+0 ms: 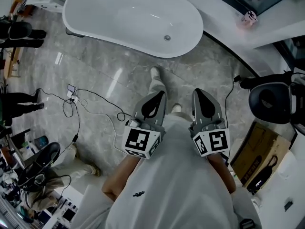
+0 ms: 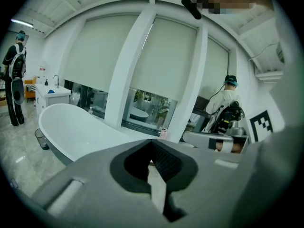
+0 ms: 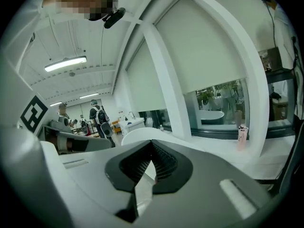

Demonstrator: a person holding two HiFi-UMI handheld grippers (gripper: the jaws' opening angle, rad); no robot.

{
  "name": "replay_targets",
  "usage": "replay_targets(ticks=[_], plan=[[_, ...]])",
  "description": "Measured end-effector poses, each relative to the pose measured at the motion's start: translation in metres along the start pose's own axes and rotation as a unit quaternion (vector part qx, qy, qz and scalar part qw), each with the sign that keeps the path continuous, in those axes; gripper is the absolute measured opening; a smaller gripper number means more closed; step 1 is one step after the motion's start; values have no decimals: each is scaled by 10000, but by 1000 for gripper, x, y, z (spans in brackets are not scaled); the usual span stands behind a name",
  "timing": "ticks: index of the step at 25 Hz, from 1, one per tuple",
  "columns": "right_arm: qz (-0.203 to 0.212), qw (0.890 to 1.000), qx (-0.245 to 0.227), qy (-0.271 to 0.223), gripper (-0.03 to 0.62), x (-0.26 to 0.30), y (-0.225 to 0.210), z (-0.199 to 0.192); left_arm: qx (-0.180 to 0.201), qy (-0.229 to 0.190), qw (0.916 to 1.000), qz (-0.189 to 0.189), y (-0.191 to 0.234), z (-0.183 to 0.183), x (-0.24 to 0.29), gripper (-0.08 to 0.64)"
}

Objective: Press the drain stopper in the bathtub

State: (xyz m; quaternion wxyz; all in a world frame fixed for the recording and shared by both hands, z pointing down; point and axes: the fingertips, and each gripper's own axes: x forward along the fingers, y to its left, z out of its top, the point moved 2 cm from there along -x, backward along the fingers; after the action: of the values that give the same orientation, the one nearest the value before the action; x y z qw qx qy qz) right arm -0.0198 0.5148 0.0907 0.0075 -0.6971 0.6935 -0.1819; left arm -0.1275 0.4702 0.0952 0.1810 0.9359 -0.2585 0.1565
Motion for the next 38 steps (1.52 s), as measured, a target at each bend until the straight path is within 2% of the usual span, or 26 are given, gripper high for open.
replay_targets(ticks=[6, 11, 17, 21, 24, 28, 31, 34, 38], plan=[[-288, 9994, -94, 140, -6, 84, -24, 32, -160, 143, 9996, -208, 61, 43, 58, 0], [-535, 9983, -95, 215, -6, 147, -35, 67, -147, 210, 9985, -491, 101, 83, 86, 0], [-742, 9969, -161, 182, -6, 209, -35, 104, -353, 9, 9983, -468, 164, 121, 109, 0], [-753, 9965, -209, 282, -6, 241, -35, 114, -408, -52, 9981, -461, 193, 136, 123, 0], [-556, 9971, -225, 477, -6, 261, -35, 116, -521, -53, 9979, -376, 207, 140, 131, 0], [-170, 9960, -513, 708, -6, 287, -40, 117, -737, 105, 9970, -227, 220, 137, 148, 0], [239, 9935, -717, 851, -6, 312, -44, 120, -773, 76, 9970, -69, 227, 142, 162, 0], [742, 9871, -988, 1020, -6, 338, -59, 118, -738, 50, 9970, 206, 228, 146, 179, 0], [1346, 9742, -1233, 1329, -6, 381, -81, 108, -958, 245, 9934, 580, 241, 143, 210, 0]])
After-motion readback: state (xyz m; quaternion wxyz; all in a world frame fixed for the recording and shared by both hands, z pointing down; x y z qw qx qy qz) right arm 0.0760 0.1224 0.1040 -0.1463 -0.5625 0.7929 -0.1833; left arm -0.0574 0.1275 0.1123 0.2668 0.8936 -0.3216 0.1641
